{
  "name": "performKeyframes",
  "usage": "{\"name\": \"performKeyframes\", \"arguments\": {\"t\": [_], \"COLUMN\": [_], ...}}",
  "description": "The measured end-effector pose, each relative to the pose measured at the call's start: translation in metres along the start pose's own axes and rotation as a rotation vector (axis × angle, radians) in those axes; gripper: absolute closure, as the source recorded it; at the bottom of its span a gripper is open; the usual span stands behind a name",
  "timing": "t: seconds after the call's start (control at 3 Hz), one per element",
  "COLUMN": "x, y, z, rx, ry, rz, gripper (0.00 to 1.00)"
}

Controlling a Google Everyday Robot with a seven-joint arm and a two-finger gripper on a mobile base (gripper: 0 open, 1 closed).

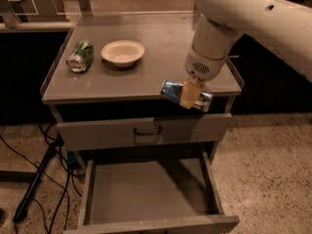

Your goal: Place redbull can into middle drawer

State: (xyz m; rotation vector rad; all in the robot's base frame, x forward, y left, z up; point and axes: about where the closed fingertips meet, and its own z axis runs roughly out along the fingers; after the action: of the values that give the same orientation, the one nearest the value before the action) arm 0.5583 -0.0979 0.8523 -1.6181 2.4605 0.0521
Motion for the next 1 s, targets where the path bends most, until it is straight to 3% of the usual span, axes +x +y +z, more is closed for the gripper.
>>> {"name": "performKeyframes", "arguments": {"t": [0.33, 0.67, 1.0], "x": [0.027, 0.028, 0.036], "y": [0.044, 0.046, 0.065], "z": [0.007, 0.011, 0.056], "rx": [-0.081, -0.086, -0.157], "ry": [0.022, 0.022, 0.027], "rz": [0.024, 0.027, 0.072], "gripper": [1.0, 1.0, 1.0]}}
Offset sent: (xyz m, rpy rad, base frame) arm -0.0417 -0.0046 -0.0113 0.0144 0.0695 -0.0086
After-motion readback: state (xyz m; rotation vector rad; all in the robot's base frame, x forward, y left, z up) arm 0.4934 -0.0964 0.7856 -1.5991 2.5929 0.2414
